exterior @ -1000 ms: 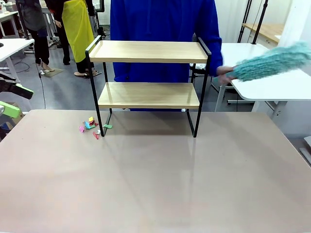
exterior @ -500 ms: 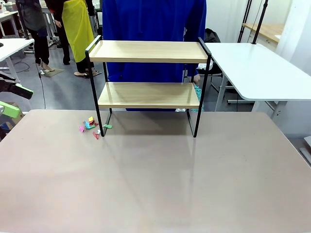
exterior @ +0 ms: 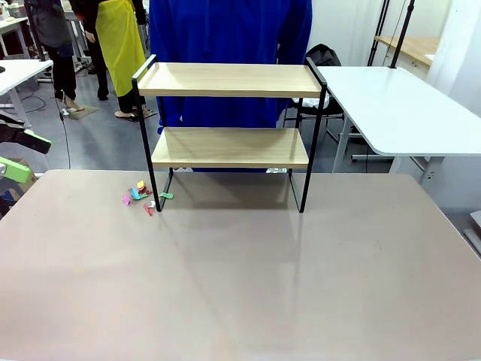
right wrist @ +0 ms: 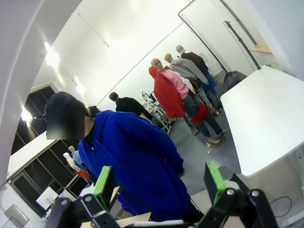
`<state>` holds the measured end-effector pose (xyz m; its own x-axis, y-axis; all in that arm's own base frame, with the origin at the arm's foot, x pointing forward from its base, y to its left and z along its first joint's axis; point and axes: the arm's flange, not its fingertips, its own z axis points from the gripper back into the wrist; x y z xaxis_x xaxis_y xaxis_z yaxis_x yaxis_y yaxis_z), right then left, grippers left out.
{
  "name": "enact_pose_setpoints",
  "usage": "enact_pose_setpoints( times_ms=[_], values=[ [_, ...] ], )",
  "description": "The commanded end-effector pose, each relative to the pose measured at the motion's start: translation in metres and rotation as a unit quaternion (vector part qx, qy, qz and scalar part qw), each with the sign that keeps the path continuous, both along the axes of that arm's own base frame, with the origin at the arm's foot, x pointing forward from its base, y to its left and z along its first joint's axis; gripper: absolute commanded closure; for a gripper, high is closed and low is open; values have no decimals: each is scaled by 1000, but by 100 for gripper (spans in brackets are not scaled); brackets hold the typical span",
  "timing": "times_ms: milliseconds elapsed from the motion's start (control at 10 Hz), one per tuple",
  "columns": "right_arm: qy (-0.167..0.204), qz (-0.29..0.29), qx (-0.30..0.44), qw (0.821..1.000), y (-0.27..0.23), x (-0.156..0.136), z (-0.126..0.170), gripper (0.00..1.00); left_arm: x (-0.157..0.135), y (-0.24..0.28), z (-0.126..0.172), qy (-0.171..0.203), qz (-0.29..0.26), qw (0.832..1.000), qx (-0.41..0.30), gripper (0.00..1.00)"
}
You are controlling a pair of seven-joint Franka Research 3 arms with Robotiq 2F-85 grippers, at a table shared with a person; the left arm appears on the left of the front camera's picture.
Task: Clean the shelf.
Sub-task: Hand the Duster back to the human.
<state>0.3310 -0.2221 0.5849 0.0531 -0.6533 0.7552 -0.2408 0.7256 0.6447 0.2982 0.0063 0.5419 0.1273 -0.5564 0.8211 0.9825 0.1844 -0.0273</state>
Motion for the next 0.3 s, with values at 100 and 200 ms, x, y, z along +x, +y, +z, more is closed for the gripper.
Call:
enact_pose_setpoints(
  times_ms=[100, 200],
  values=[
    [-3, -4, -8, 1000, 0, -1, 0, 0, 1, -1, 1, -8, -7, 1000, -9, 0],
    [-3, -4, -8, 1000, 0, -1, 0, 0, 1, -1, 1, -8, -7, 1000, -9, 0]
  ],
)
